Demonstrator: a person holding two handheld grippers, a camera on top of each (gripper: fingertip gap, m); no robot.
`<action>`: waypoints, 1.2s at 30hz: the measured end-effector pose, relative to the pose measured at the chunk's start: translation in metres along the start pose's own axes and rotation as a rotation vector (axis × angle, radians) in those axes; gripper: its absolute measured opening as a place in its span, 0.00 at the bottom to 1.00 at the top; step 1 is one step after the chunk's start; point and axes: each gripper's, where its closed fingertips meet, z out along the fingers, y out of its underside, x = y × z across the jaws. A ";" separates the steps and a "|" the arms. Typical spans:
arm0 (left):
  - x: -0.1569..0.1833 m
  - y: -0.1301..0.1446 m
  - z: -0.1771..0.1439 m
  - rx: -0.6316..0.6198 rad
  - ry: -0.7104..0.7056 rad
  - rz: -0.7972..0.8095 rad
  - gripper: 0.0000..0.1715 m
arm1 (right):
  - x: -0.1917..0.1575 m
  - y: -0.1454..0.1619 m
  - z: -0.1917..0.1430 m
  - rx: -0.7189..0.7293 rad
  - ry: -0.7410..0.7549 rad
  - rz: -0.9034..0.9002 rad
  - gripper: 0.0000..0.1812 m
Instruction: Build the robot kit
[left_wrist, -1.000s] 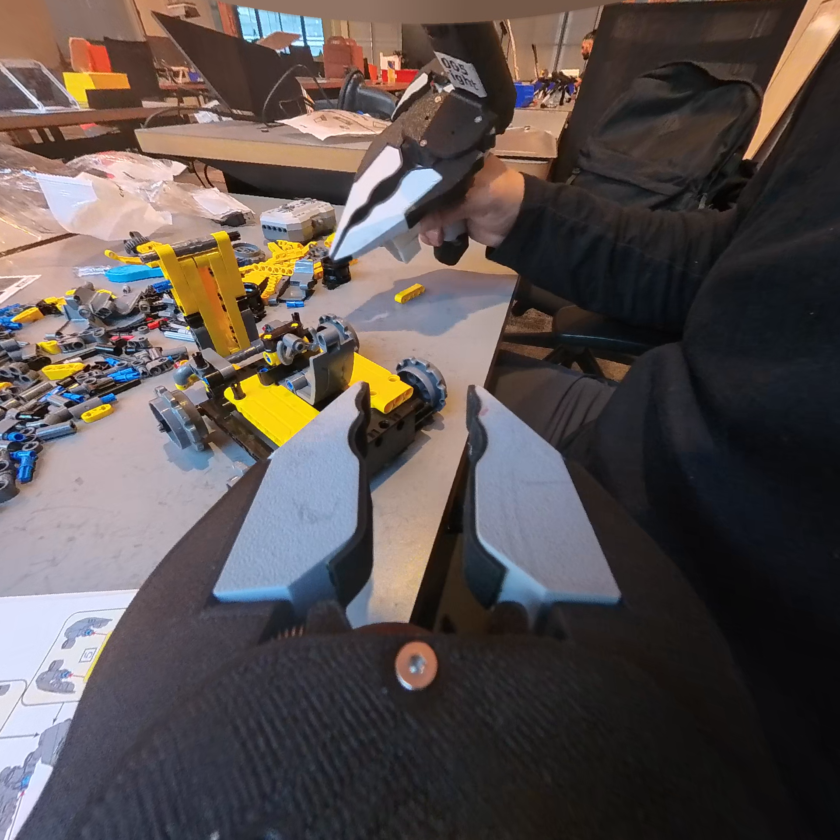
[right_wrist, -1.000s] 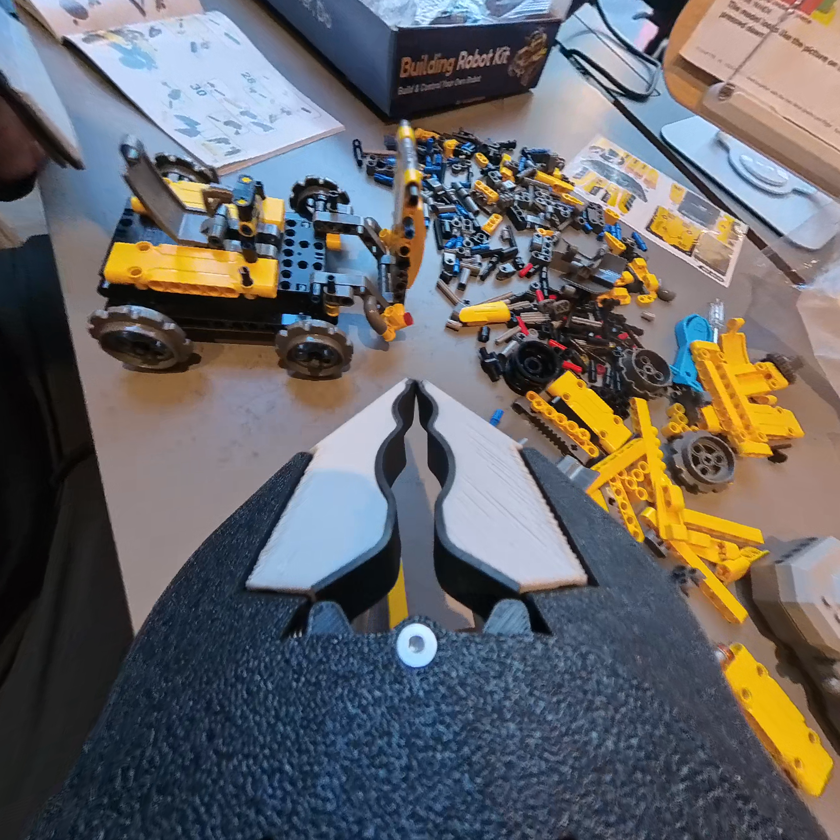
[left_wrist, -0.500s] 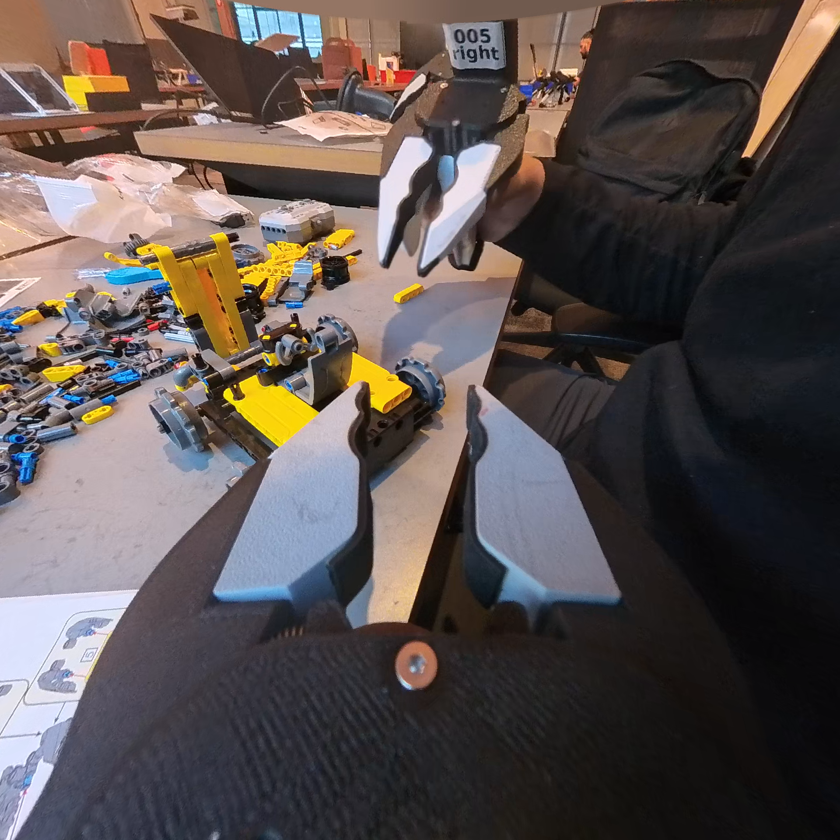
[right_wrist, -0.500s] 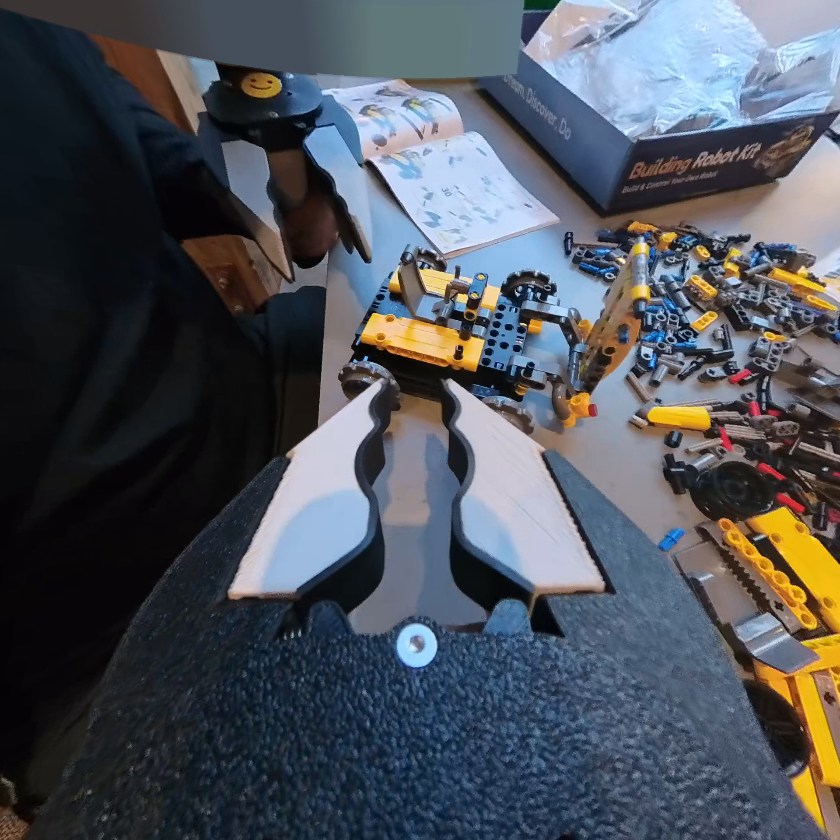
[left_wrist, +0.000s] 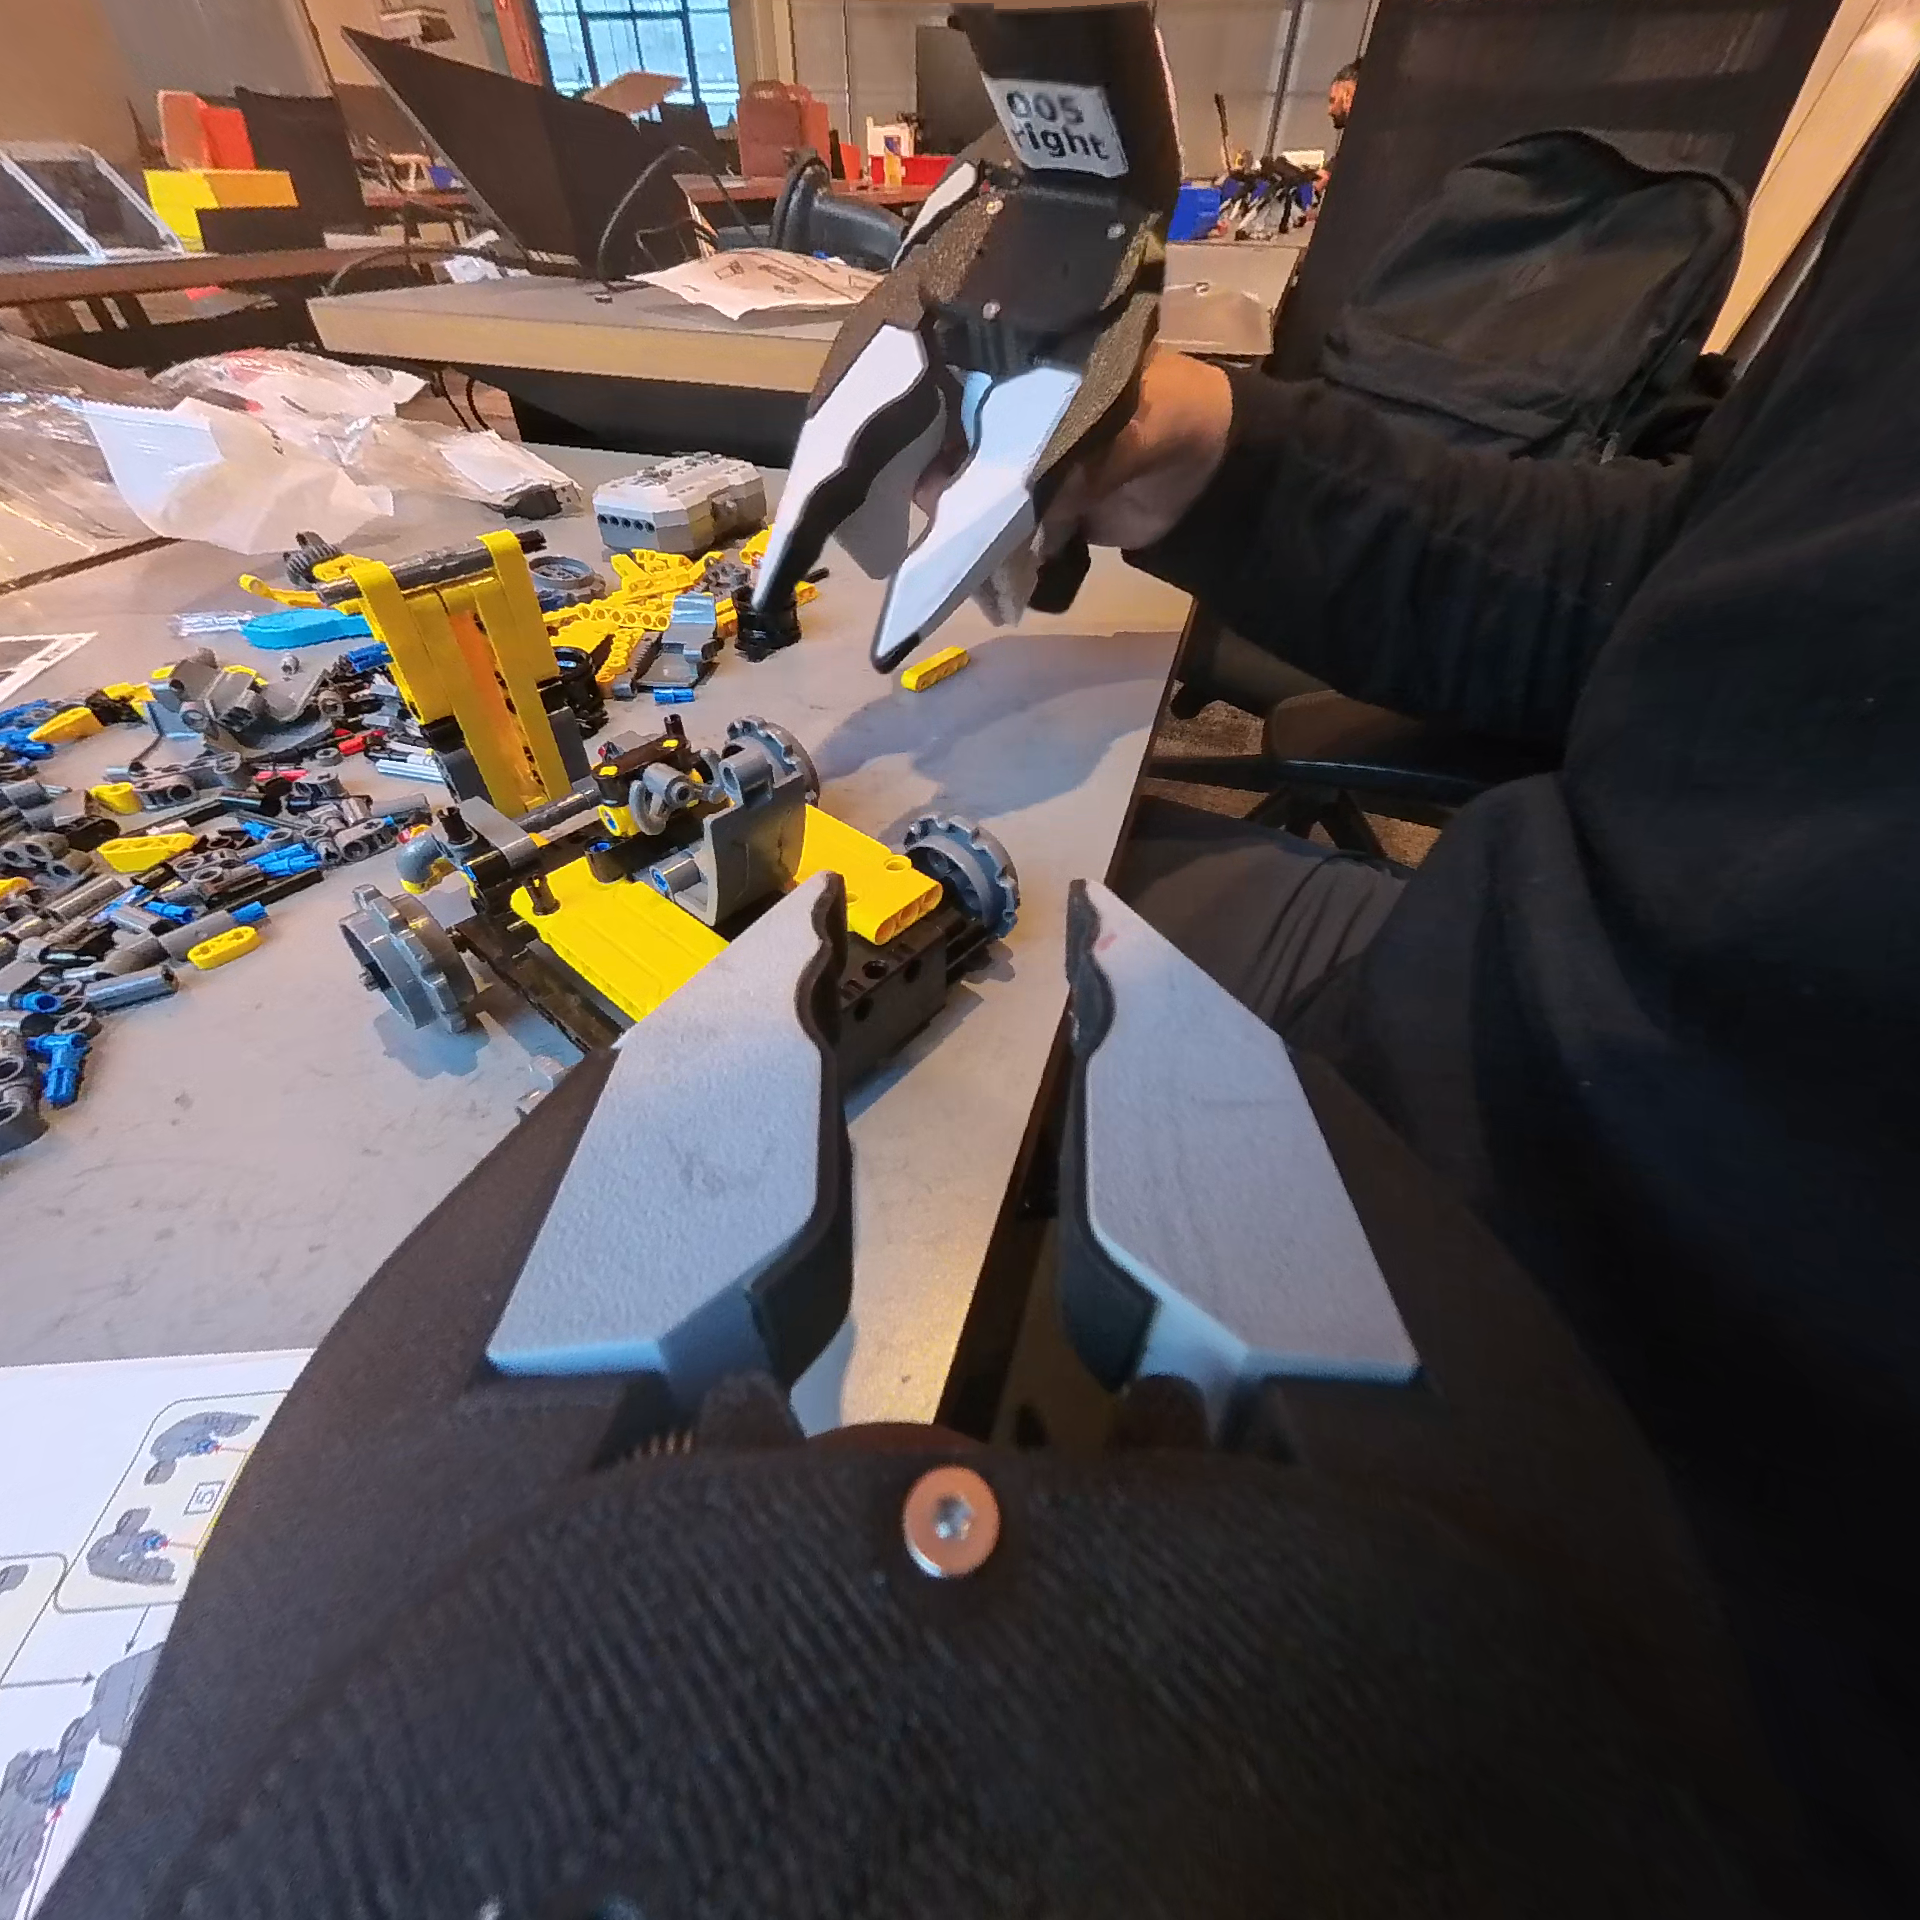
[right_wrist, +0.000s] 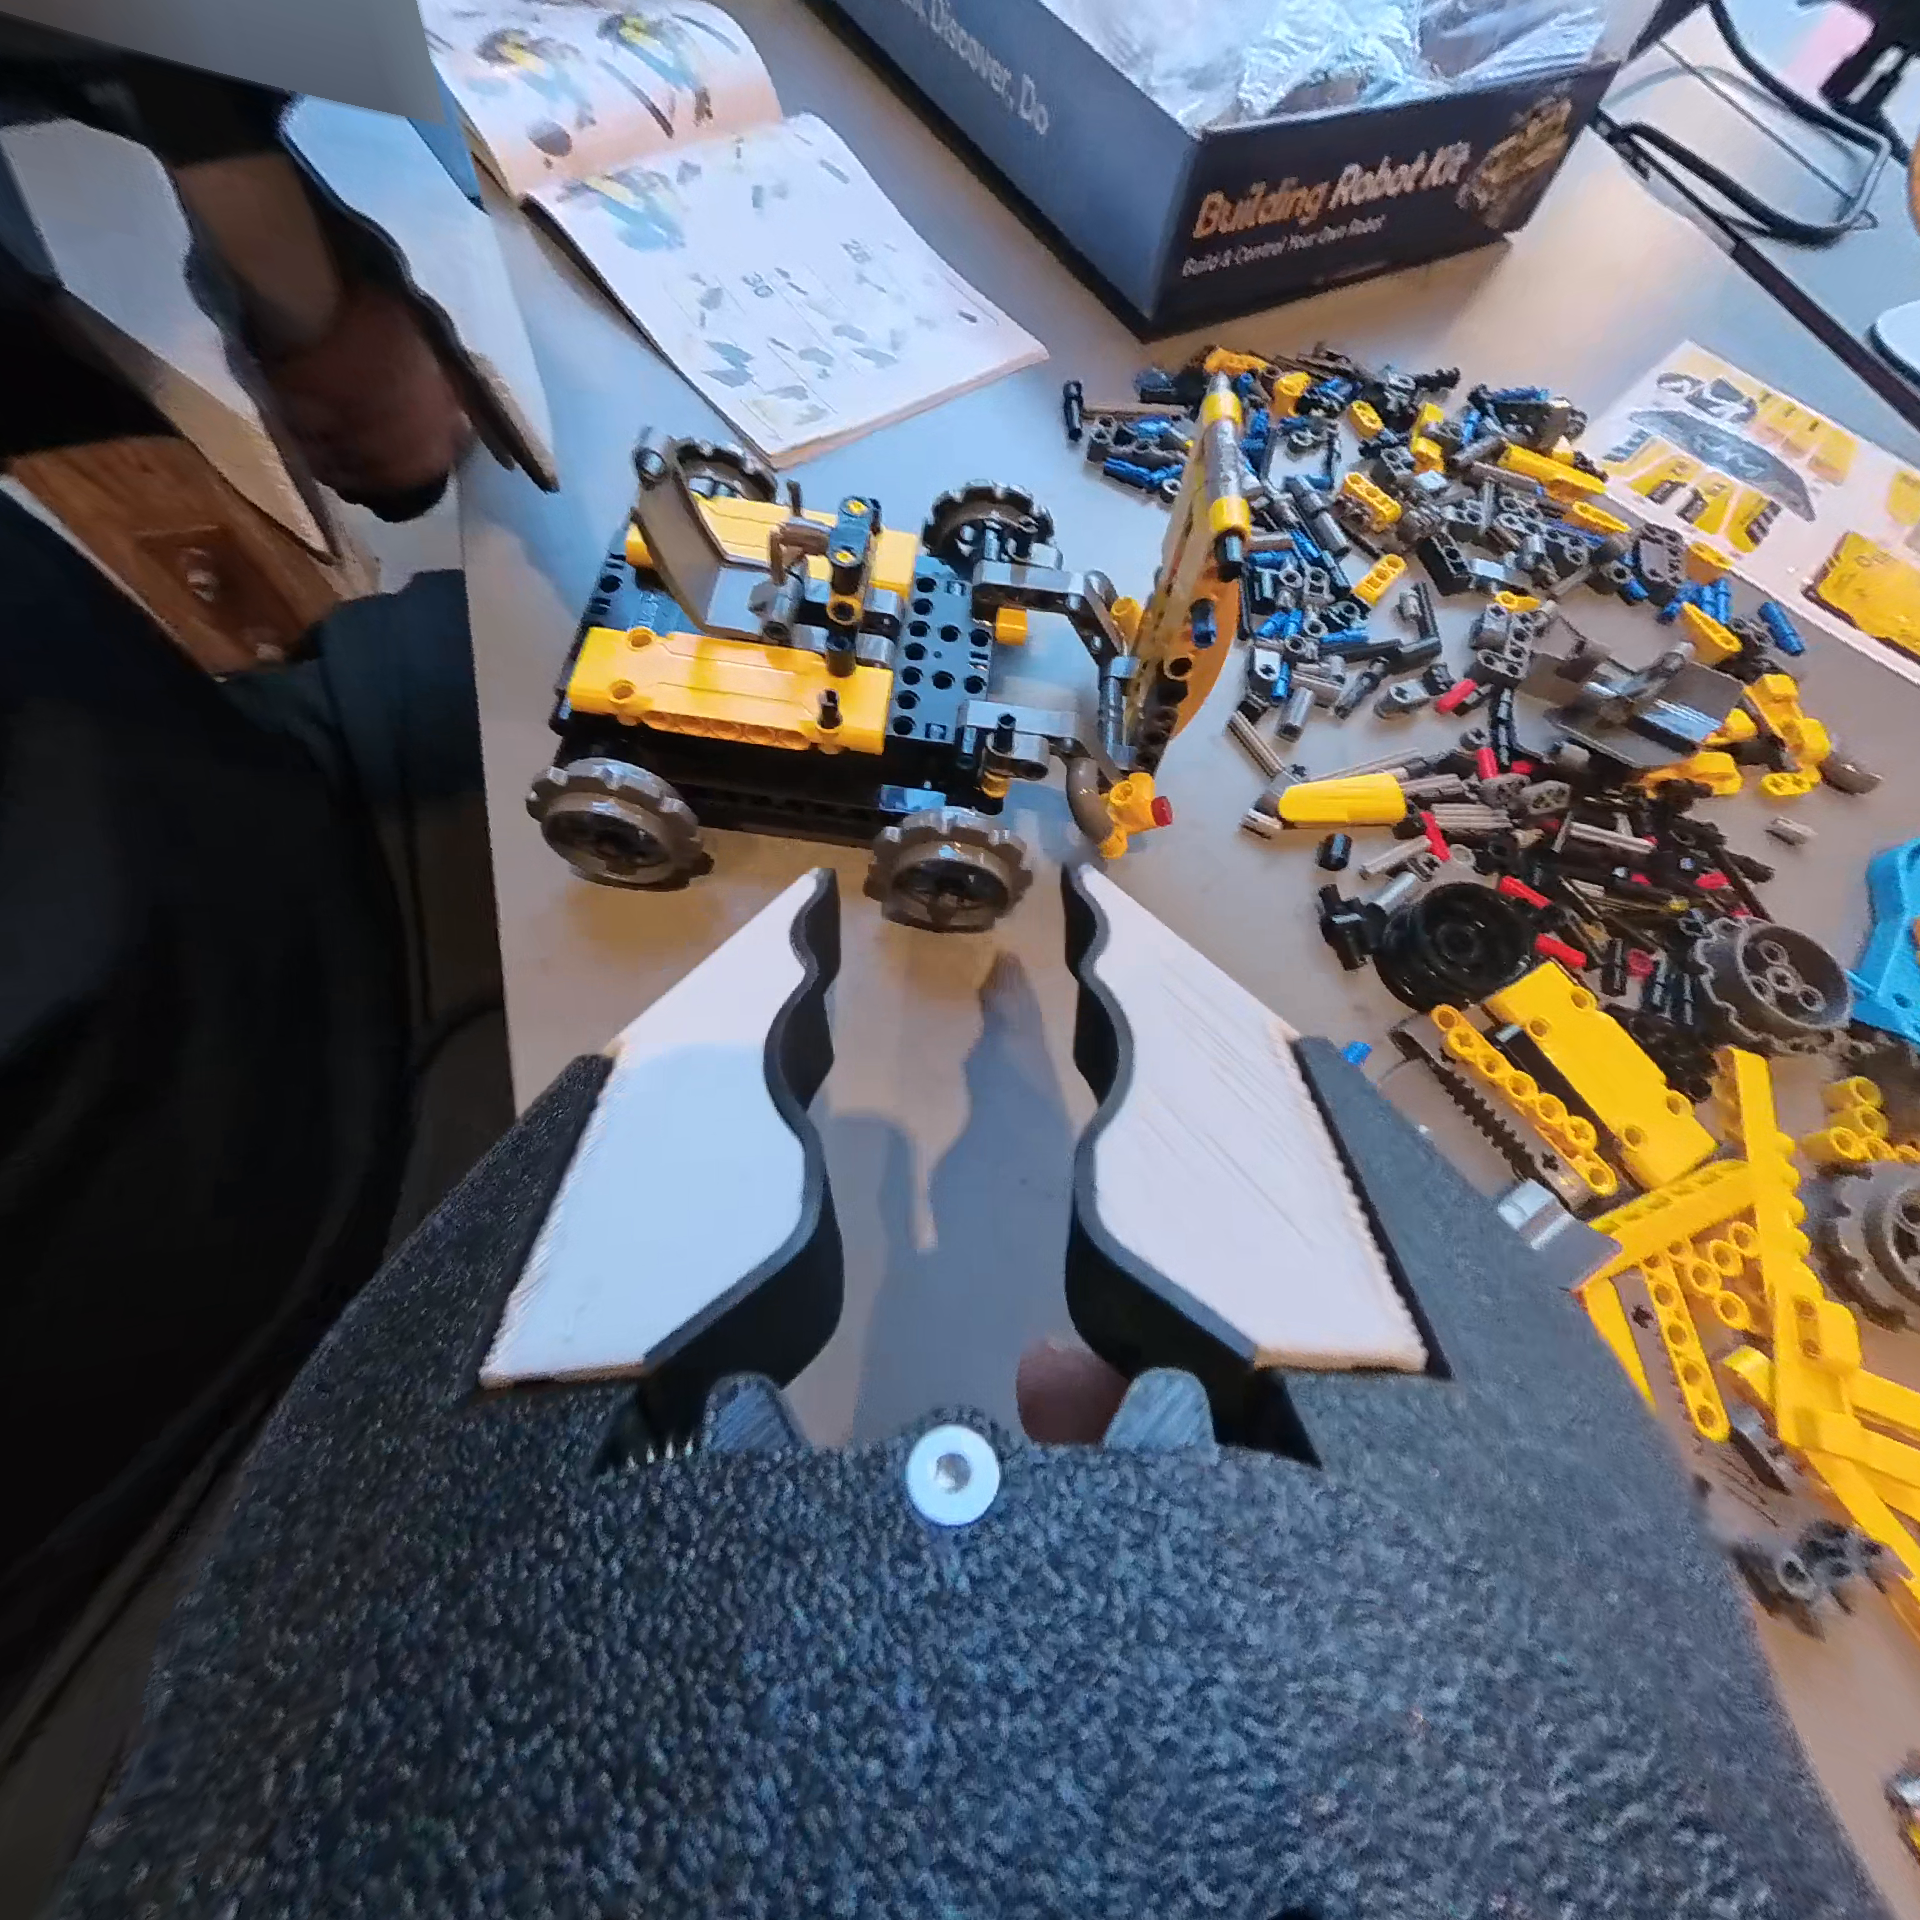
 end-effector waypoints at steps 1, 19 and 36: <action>0.000 0.000 0.000 0.000 0.000 -0.001 0.23 | 0.003 0.002 0.000 -0.013 0.014 0.003 0.24; 0.002 -0.001 0.003 0.001 -0.034 0.062 0.22 | 0.027 0.015 -0.013 -0.071 0.117 0.110 0.27; -0.039 -0.054 -0.026 0.176 -0.373 -0.001 0.34 | 0.036 -0.039 -0.040 0.063 0.178 0.205 0.40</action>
